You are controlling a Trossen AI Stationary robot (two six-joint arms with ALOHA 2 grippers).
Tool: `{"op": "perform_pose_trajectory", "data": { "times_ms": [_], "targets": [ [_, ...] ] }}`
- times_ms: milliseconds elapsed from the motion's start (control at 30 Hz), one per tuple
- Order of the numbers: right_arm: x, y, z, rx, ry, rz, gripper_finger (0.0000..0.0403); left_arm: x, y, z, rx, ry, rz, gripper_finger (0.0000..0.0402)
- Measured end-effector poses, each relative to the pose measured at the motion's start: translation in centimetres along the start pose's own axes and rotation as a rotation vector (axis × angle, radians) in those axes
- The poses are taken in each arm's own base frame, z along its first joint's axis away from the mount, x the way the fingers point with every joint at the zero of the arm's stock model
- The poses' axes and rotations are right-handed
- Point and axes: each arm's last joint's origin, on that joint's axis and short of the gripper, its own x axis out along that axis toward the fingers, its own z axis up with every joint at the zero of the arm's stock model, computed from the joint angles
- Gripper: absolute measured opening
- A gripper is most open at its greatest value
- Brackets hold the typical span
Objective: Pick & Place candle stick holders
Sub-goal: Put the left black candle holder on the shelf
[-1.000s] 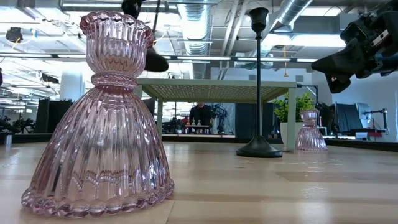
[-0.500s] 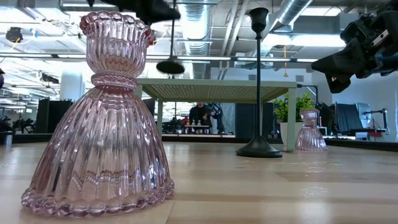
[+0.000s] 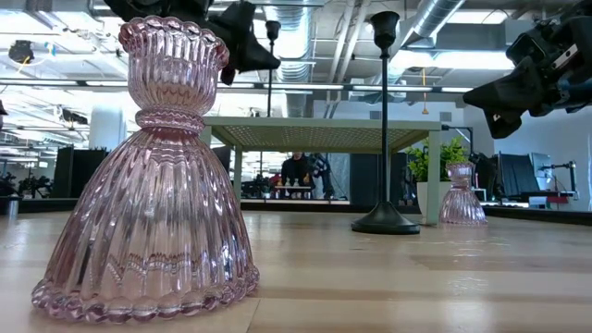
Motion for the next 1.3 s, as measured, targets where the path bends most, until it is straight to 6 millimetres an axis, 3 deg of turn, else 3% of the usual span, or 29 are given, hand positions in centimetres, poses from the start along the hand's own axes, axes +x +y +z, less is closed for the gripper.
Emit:
{"op": "perform_pose_trajectory", "data": {
  "times_ms": [833, 1300],
  "targets": [
    [0.00, 0.00, 0.00, 0.000, 0.000, 0.000, 0.0000, -0.13, 0.06, -0.19, 0.025, 0.027, 0.049, 0.0023],
    [0.00, 0.00, 0.00, 0.000, 0.000, 0.000, 0.0000, -0.10, 0.08, -0.38, 0.008, 0.043, 0.049, 0.0079]
  ]
}}
